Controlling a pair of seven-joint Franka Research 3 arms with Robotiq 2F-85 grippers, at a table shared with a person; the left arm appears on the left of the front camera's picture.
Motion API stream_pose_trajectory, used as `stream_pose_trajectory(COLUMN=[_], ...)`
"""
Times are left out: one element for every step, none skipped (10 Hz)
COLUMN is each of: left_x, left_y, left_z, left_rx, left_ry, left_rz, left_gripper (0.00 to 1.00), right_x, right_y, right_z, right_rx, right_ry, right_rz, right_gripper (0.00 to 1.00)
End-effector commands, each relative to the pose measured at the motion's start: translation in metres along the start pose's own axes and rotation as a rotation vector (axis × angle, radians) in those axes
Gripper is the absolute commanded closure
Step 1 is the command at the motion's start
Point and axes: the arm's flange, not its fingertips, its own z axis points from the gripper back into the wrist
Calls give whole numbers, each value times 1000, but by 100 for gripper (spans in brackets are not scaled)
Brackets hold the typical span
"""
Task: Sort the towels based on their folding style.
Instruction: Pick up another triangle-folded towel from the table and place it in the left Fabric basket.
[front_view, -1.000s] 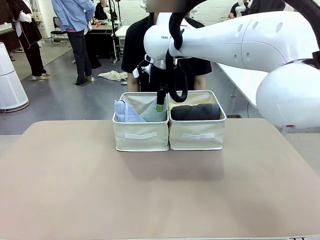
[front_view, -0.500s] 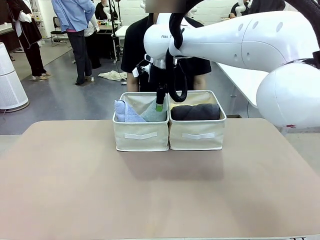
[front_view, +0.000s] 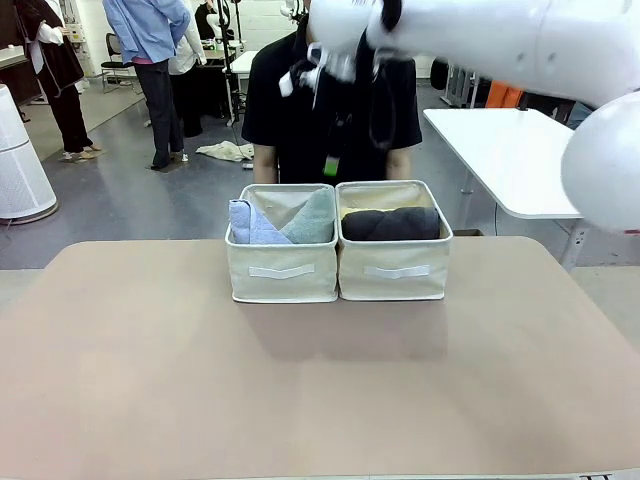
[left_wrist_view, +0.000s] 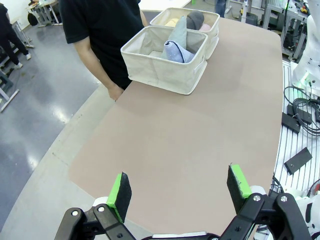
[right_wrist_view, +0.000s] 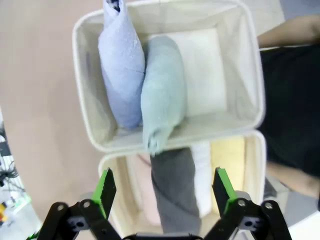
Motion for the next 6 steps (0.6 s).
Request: stream_pose_trajectory(left_x=[0,0,0,0,0,0], left_y=[0,0,0,0,0,0], left_z=[1,1,1,1,1,1], left_rx=[2,2,2,2,2,2], left_ry=[-13,-13,-13,-13,-13,-13], left_rz=[1,1,1,1,1,1], left_gripper=[0,0,0,0,0,0], right_x=[-42,-69,-95,-123,-146,-168], right_y=[27,43,64,91,113,131], right_z=[40,60,79,98,111,120], right_rx=[16,30,20,-4,-41,-74], right_ry=[-4,-6,-25,-53,-71,-83], right_rz=[-45,-79,-86,-94,-110,-134], right_gripper=[0,0,0,0,0,0])
